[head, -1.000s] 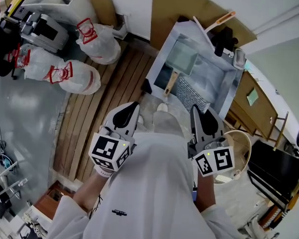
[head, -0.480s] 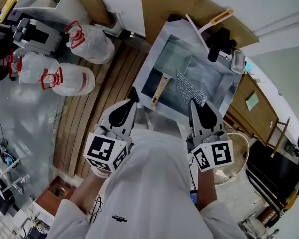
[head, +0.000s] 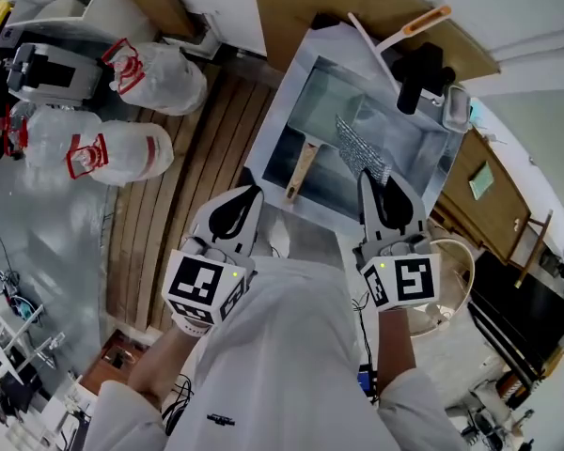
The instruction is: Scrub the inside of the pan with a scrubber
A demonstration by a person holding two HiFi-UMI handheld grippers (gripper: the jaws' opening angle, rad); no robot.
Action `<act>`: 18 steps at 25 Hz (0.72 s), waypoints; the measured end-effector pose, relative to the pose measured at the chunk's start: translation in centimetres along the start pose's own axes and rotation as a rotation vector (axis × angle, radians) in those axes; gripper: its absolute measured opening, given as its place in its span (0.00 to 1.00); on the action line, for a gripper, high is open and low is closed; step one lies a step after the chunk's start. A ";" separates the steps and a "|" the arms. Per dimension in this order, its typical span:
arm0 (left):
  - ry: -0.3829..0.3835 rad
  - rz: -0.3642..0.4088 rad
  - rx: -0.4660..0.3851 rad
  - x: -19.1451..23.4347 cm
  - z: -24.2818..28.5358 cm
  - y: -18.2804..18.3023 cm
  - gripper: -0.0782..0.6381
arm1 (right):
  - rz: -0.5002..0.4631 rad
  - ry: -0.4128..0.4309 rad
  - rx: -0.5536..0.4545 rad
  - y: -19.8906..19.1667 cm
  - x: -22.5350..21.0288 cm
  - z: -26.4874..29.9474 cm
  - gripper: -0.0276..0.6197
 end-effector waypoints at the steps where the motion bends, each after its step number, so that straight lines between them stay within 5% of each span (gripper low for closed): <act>1: -0.003 0.002 0.007 0.0 0.5 -0.1 0.12 | -0.016 -0.003 0.008 -0.2 -0.3 0.5 0.15; 18: -0.071 -0.040 0.129 0.1 10.6 -3.6 0.12 | -0.402 -0.005 0.278 -7.4 -7.0 10.2 0.15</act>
Point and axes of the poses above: the fingertips, and each gripper's own axes: z forward along the fingers, x to its left, y out of its top, the point moved 2 cm from there along -z, backward along the fingers, and after that the axes turned 13 degrees about y, right-handed, at the moved point
